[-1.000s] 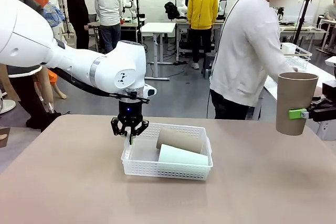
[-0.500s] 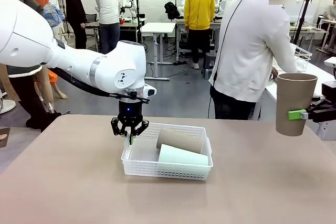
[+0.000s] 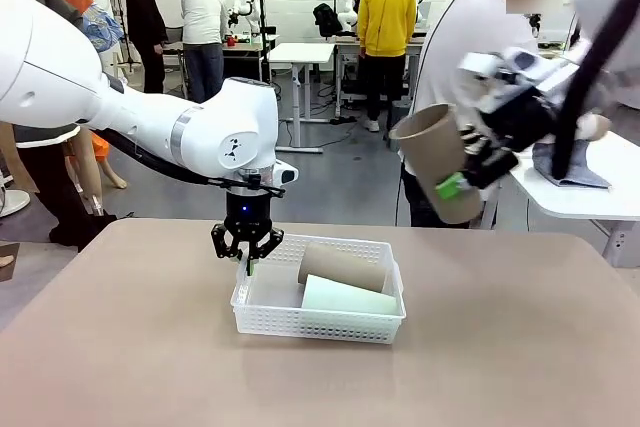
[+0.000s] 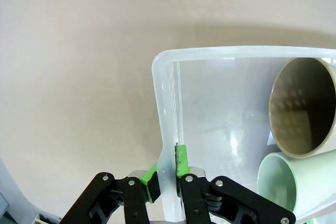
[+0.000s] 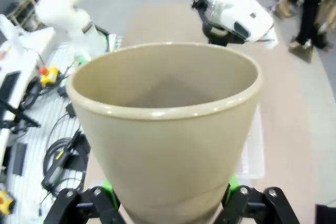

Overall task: Clean and organize the cups into the basket.
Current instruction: Pick up the Reusable plastic cup from the right side of the table and stack it inside the Organizing basket in the center of the table.

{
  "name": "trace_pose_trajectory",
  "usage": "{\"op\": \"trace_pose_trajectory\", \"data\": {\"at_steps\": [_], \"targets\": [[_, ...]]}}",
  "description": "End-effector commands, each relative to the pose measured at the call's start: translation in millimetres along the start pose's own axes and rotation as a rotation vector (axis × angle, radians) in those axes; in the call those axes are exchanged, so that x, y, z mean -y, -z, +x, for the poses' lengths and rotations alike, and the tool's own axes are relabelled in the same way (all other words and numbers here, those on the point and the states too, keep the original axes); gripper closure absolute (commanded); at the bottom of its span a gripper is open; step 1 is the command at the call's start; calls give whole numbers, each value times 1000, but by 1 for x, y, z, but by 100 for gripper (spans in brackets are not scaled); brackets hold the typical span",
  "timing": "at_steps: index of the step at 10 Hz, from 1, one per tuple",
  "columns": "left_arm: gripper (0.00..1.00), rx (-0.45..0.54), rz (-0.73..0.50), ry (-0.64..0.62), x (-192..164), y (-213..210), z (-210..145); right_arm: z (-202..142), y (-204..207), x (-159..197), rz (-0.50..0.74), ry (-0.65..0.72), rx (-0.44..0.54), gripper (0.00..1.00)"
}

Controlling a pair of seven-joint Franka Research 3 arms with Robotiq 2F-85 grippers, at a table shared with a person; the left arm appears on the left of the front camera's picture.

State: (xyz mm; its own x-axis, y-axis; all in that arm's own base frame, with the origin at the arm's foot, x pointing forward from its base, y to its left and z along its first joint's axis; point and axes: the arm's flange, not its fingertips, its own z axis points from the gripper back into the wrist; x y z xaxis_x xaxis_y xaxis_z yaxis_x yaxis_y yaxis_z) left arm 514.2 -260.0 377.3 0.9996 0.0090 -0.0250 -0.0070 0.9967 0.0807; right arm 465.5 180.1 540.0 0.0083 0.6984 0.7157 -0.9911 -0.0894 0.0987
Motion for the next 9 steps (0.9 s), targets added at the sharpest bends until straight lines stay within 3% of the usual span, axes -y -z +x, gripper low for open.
{"op": "trace_pose_trajectory", "data": {"at_steps": [1, 4, 9], "targets": [[100, 2, 1, -4, 0, -1, 0, 20, 25, 45, 80, 72, -219, 18], [100, 2, 1, -4, 0, -1, 0, 48, 93, 64, 172, 59, -408, 18], [100, 2, 1, -4, 0, -1, 0, 33, 177, 84, 253, 17, -528, 18]]}}
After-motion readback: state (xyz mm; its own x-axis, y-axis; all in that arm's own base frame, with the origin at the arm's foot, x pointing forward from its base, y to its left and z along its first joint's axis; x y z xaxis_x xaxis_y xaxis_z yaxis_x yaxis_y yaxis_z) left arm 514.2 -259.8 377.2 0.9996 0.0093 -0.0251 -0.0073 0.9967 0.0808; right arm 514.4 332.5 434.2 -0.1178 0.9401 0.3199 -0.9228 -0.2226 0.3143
